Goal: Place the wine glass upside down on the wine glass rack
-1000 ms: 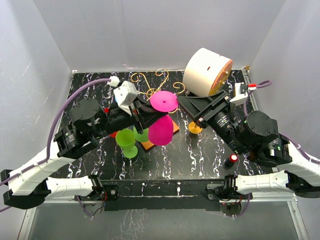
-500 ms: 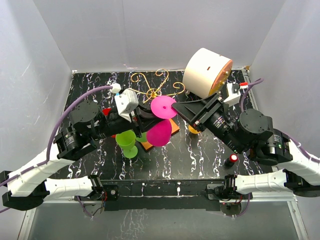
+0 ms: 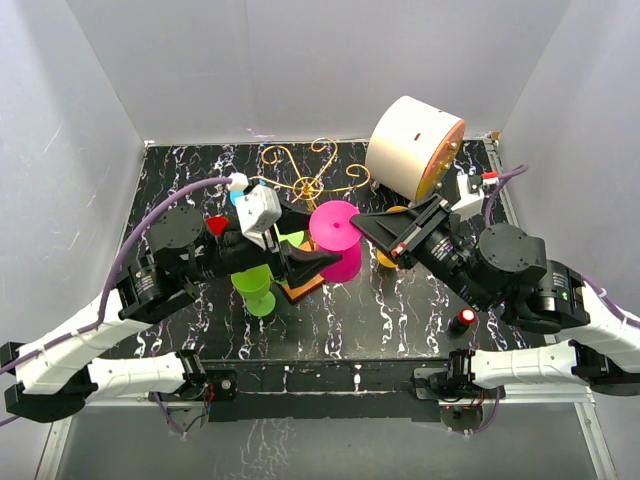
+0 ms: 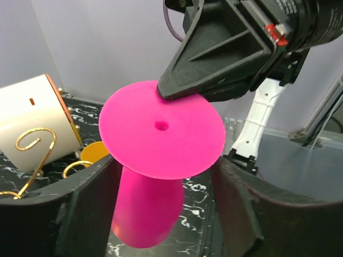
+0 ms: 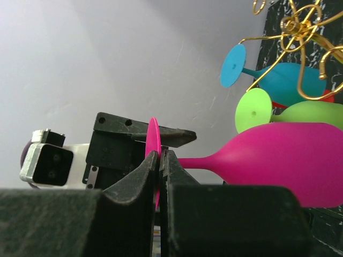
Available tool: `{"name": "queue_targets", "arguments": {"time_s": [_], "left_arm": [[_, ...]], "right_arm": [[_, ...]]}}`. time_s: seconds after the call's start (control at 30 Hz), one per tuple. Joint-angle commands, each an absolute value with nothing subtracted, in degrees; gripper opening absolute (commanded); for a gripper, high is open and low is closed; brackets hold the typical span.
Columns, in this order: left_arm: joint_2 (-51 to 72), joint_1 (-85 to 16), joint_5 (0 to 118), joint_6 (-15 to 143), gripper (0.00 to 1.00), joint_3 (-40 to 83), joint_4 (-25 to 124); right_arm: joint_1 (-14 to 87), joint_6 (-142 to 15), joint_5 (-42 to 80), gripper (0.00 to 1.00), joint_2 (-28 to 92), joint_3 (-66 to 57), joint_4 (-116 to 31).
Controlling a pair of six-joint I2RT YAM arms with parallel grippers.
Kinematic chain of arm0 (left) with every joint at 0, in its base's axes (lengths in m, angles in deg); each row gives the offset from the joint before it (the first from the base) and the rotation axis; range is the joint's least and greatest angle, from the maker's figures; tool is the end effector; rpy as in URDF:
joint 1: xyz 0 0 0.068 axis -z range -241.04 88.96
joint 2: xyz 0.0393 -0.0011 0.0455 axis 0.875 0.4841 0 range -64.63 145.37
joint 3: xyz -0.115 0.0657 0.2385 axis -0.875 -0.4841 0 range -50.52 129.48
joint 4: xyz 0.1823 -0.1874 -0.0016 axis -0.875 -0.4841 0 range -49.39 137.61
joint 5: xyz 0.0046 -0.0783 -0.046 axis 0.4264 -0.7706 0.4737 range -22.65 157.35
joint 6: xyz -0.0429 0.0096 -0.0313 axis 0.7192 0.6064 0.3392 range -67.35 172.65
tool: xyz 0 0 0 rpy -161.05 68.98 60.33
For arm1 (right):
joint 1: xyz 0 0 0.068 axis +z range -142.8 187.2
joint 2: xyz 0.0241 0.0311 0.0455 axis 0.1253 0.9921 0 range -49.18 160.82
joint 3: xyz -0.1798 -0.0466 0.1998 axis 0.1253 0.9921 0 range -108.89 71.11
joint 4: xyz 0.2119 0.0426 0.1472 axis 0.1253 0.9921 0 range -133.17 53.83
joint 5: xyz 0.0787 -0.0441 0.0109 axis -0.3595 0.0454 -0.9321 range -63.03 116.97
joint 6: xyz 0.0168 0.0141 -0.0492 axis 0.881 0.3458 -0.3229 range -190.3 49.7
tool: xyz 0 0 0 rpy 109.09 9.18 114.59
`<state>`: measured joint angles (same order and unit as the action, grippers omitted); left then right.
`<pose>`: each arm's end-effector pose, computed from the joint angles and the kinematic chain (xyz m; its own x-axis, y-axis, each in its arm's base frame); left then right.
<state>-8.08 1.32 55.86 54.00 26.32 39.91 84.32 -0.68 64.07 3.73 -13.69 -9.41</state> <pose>0.0817 -0.1715 0.4986 0.0784 -0.1995 -0.9768 0.9605 0.2777 0.0204 0.0520 0.1312 0.5012 -0.6053 0.7065 -0.3666 -0.2172 0.2964 0.9300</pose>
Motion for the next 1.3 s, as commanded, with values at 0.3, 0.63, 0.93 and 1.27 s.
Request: {"name": "queue_targets", "arguments": {"time_s": [0.3, 0.63, 0.93, 1.27], "left_arm": [[-12.25, 1.45, 59.95, 67.61, 0.78, 22.39, 43.5], [-15.12, 1.45, 70.32, 68.56, 0.79, 21.95, 40.7], [-16.91, 1.45, 75.39, 69.05, 0.8, 21.73, 38.38], [-15.52, 1.45, 78.06, 71.64, 0.81, 21.86, 37.14]], "right_arm": [[84.28, 4.54, 73.19, 0.0, 0.46, -11.1, -4.18], [84.26, 3.38, 83.48, 0.0, 0.38, -9.68, -0.46], [84.21, 0.96, 87.96, 0.0, 1.65, -8.87, -0.8], [84.28, -8.77, 89.15, 0.0, 4.38, -8.12, -8.72]]}}
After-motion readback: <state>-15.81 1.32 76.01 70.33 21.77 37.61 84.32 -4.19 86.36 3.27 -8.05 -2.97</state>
